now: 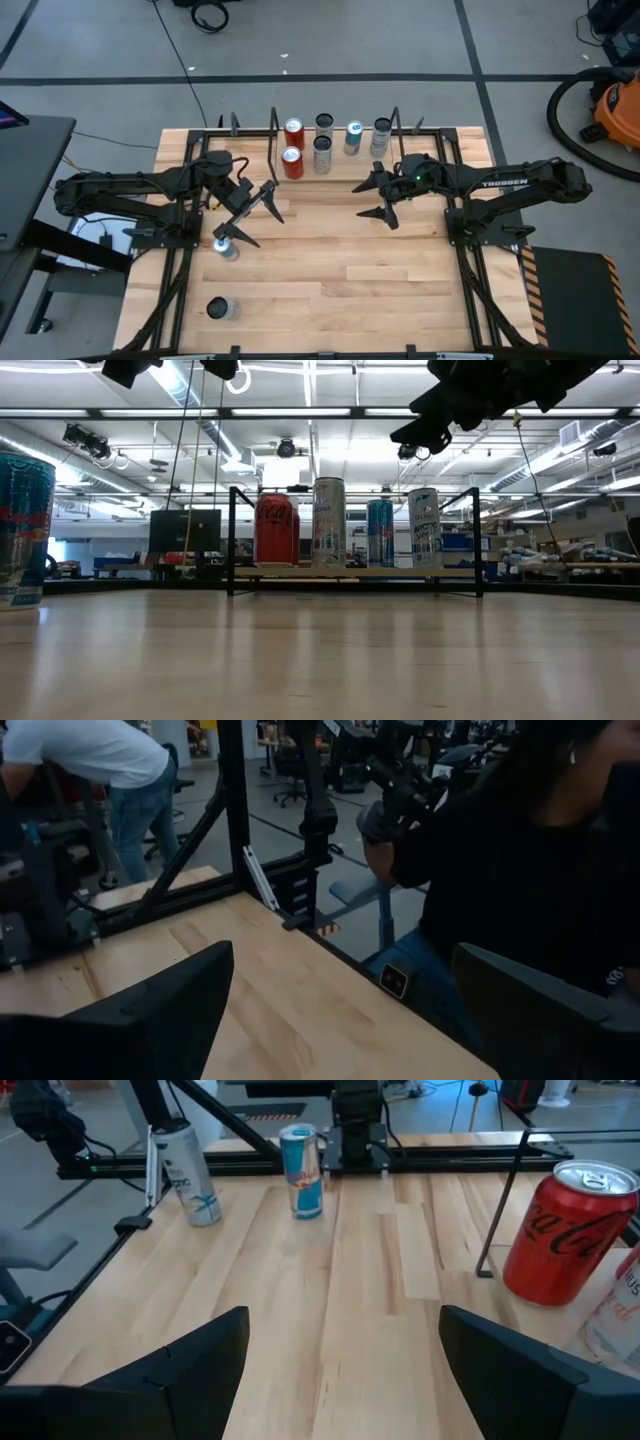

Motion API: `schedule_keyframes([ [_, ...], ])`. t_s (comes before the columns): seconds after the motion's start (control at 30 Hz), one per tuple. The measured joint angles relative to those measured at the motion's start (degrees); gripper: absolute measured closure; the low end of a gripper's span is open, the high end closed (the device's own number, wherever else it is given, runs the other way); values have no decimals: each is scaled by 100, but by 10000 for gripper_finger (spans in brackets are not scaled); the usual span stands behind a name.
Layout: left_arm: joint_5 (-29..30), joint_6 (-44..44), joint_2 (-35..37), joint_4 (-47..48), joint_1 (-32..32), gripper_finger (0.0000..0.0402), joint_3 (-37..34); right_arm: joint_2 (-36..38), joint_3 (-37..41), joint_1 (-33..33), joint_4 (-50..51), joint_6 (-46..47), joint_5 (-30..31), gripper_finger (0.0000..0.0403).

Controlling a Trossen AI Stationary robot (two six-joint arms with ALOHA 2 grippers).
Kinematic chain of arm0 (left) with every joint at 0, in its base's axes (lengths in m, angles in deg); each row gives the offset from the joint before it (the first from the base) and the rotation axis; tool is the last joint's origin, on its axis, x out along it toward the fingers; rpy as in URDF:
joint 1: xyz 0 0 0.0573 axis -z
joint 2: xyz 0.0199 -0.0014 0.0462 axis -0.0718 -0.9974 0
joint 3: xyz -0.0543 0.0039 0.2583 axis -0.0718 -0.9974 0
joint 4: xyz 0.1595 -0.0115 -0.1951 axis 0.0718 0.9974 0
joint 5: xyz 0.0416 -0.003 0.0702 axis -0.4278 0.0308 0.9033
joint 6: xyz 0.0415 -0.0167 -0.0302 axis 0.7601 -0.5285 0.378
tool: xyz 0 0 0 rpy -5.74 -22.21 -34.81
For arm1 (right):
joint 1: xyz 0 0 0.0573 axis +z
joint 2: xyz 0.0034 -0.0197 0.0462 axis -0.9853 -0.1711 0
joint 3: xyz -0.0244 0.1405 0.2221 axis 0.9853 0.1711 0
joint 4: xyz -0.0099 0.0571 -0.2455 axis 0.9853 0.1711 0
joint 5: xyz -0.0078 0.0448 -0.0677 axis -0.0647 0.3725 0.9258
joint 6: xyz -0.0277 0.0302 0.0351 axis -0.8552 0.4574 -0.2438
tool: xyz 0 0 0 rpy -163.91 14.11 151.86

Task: Place canned beverage on shelf
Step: Put the blue soda can aligned with the other blue soda can on the shelf

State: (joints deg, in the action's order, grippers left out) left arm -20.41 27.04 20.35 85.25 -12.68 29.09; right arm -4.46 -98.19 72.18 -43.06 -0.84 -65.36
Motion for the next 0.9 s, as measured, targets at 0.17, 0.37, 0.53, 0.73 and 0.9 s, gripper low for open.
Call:
schedule_keyframes([
  [0.17, 1, 150, 0, 21, 0, 26, 0, 0, 0, 0, 0, -12, 0, 69],
  [0.37, 1, 166, 0, -108, 0, 26, 0, 0, 0, 0, -3, -252, 2, 69],
  [0.53, 1, 167, 0, -197, 0, 26, 0, 0, 0, 0, -53, -178, 2, 69],
  [0.73, 1, 115, 0, -213, 0, 26, 0, 0, 0, 0, -52, 50, -2, 69],
  [0.9, 1, -47, 0, -218, 0, 26, 0, 0, -2, 0, 44, 80, -4, 69],
])
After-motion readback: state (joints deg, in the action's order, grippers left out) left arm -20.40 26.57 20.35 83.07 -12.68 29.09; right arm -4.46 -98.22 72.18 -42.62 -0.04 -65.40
